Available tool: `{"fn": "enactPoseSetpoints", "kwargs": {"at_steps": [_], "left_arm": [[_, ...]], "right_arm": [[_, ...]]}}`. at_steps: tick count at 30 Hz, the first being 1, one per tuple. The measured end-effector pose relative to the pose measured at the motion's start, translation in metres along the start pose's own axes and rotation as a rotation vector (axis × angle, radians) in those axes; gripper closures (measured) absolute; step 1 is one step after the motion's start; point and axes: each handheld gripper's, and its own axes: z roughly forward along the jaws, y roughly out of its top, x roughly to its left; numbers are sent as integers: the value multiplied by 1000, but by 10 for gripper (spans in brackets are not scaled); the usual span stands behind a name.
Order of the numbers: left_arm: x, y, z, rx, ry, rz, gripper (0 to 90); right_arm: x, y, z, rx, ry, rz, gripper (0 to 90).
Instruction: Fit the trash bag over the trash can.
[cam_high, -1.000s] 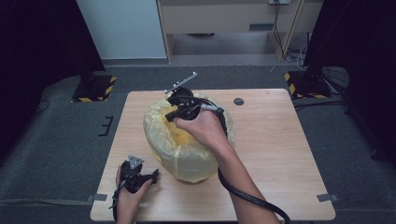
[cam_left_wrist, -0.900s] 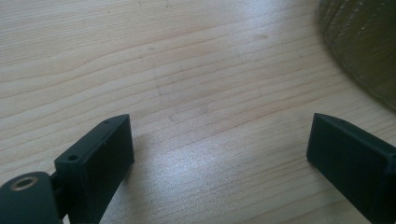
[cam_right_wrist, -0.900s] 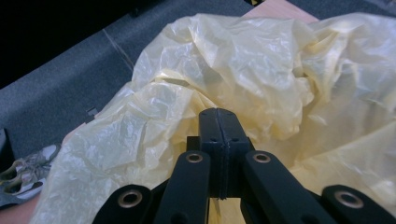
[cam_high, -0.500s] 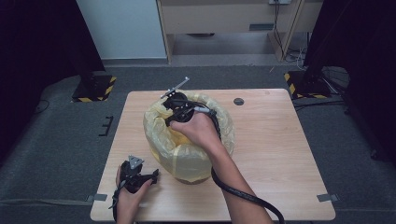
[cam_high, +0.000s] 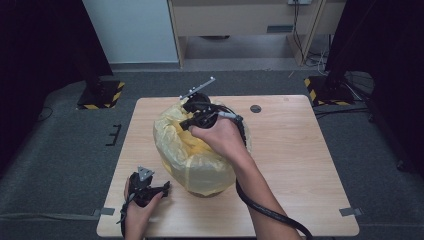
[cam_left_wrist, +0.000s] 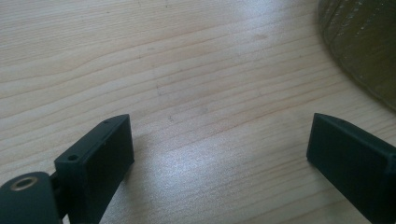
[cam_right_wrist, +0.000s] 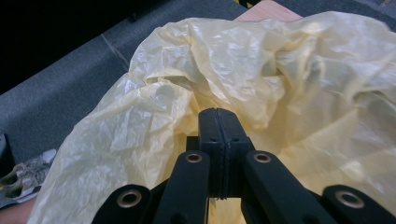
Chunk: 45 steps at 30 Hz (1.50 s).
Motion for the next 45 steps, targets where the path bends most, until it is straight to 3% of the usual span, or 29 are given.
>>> {"fn": "enactPoseSetpoints", "kwargs": {"at_steps": [8,18,28,45], "left_arm": [[0,0,0,-1,-1,1,68],[-1,0,0,-1,-1,1,68],[-1,0,0,0,-2,1,67],[-1,0,0,2,-2,3,66]], "right_arm": [[-8,-9,-25,-59,-15,27,900],[-21,-25,-42,-139,-29,71,900],[-41,-45,-60,-255,-46,135,900],[-71,-76,-88,-367,-97,232,895]]}}
